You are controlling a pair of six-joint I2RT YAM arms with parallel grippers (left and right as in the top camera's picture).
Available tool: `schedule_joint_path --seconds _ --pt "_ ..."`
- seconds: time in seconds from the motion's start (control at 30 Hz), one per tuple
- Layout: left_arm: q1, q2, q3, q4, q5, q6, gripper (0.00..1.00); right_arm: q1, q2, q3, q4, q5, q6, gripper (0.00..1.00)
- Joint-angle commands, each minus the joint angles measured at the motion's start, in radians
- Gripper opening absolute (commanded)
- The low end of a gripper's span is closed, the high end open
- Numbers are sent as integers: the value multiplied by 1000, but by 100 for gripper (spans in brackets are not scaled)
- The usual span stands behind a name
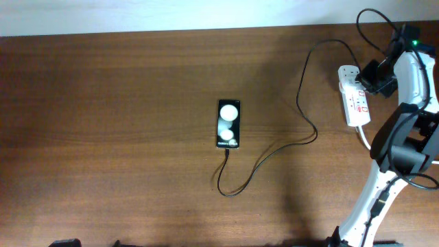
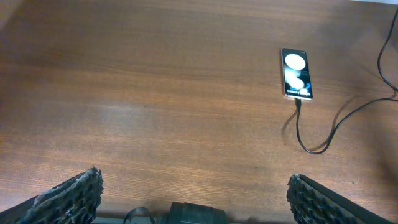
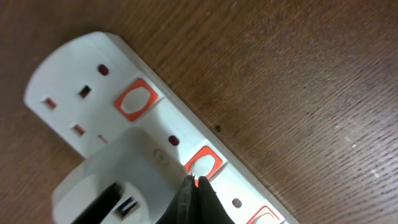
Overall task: Plug charger to phone and switch on socket
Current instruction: 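Press the red switch beside the charger plug with the right gripper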
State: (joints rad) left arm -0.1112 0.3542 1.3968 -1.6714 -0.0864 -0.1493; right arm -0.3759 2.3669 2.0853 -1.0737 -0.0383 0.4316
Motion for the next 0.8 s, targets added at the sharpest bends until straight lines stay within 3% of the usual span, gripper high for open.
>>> schedule_joint_path --seconds 0.0,0.17,0.43,0.6,0.7,0.77 --pt "-5 -2 -2 6 -6 9 99 5 35 17 5 5 -9 4" --pt "-5 -2 -2 6 -8 9 99 10 60 14 5 -4 -9 4" --pt "-5 -2 -2 6 -7 9 99 151 93 -6 -79 -23 -35 4" --pt "-5 -2 -2 6 19 8 99 70 13 -4 -222 206 60 4" --pt "-5 -7 -2 6 19 8 99 -2 -121 -4 -221 209 69 4" --pt "-5 -33 -2 6 19 9 99 -38 -132 -4 -167 107 45 4"
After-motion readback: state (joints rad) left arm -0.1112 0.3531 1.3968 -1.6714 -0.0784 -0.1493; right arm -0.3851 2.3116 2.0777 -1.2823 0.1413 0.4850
